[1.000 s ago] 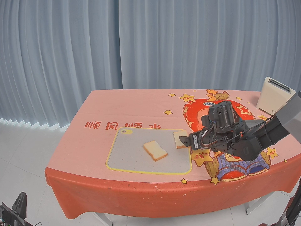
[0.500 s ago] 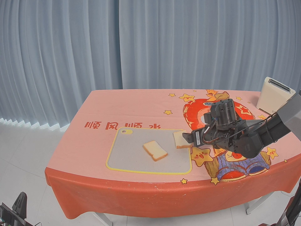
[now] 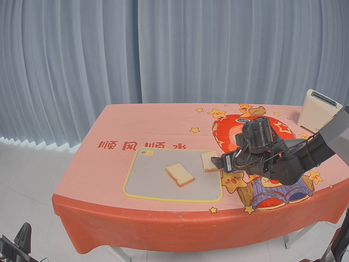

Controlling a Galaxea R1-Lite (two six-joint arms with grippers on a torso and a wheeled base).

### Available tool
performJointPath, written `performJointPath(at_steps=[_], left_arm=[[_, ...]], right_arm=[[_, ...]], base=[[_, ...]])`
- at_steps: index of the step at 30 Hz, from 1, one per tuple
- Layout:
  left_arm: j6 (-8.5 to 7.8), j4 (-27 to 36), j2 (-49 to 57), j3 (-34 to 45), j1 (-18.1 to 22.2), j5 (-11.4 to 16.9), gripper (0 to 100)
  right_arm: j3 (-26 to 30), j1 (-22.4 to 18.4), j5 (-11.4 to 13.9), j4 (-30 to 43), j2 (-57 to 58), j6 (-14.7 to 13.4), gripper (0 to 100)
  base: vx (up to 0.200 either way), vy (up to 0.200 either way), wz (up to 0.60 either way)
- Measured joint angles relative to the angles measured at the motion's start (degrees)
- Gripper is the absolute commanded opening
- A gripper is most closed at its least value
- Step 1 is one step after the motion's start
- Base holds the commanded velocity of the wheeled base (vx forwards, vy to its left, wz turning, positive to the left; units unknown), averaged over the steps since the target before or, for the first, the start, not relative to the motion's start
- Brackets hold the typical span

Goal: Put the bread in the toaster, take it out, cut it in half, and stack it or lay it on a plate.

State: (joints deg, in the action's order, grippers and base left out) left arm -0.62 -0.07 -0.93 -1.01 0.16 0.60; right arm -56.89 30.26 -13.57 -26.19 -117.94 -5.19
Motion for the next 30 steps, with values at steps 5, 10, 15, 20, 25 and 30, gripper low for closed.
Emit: performJointPath(at_steps=[5, 10, 15, 20, 25, 30], left_arm=[[0.02, 0.0, 0.0, 0.0, 0.0, 0.0, 0], [0.02, 0.0, 0.0, 0.0, 0.0, 0.0, 0], [0.02, 0.0, 0.0, 0.0, 0.0, 0.0, 0], [0.0, 0.0, 0.0, 0.0, 0.0, 0.0, 0], [0.02, 0.0, 0.0, 0.0, 0.0, 0.0, 0], [0.0, 0.0, 0.0, 0.0, 0.0, 0.0, 0]], right_arm=[[0.1, -0.1, -0.2, 0.0, -0.6, 0.0, 100], [0.1, 0.0, -0.5, -0.1, -1.1, 0.0, 0], [0.1, 0.5, -0.6, -0.1, -1.4, 0.0, 0], [-0.1, 1.3, -0.9, -0.1, -1.4, 0.0, 0], [-0.4, 1.6, -0.9, -0.8, -1.4, -0.1, 0], [-0.4, 1.6, -0.8, -0.9, -0.8, -0.1, 0]], base=[[0.0, 0.0, 0.0], [0.0, 0.0, 0.0], [0.0, 0.0, 0.0], [0.0, 0.0, 0.0], [0.0, 0.0, 0.0], [0.0, 0.0, 0.0]])
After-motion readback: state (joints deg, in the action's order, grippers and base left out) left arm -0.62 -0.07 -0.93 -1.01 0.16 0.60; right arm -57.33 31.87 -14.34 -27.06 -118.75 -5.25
